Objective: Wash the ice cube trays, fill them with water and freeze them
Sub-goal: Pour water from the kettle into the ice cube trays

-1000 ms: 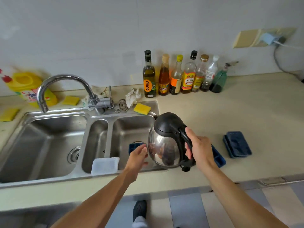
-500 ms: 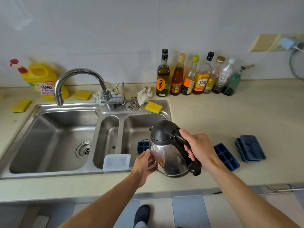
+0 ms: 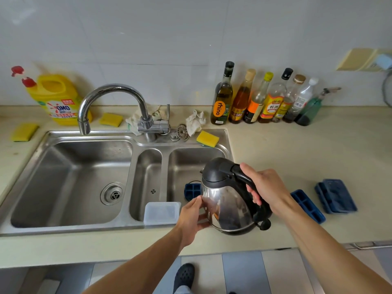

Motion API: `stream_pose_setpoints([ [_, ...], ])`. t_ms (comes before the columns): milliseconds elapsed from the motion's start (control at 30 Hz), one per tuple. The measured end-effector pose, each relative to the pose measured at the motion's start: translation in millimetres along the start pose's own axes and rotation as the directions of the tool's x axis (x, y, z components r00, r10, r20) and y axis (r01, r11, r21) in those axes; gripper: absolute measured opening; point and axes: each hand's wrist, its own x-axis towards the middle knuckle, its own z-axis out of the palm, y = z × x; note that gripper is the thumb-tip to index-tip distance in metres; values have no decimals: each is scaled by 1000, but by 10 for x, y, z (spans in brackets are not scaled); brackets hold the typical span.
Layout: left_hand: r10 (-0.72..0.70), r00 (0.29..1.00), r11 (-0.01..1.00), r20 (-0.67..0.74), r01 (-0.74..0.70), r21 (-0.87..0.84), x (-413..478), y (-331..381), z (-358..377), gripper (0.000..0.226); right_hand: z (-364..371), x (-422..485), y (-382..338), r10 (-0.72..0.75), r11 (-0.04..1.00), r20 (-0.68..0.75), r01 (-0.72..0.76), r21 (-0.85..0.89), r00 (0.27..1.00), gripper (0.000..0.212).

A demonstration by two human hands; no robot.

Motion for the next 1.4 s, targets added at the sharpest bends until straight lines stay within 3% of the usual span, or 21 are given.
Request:
stream_pose_setpoints([
  [700,-127,990,981,-61,116,-156,30,-5,-102,43,145,122,-185,51,998,20,-50,-43,999,64],
  [1400,-176,983,966,-48,164,-198,73,20,-92,42,156,242,-219,67,997,44,-65,-35,997,62],
])
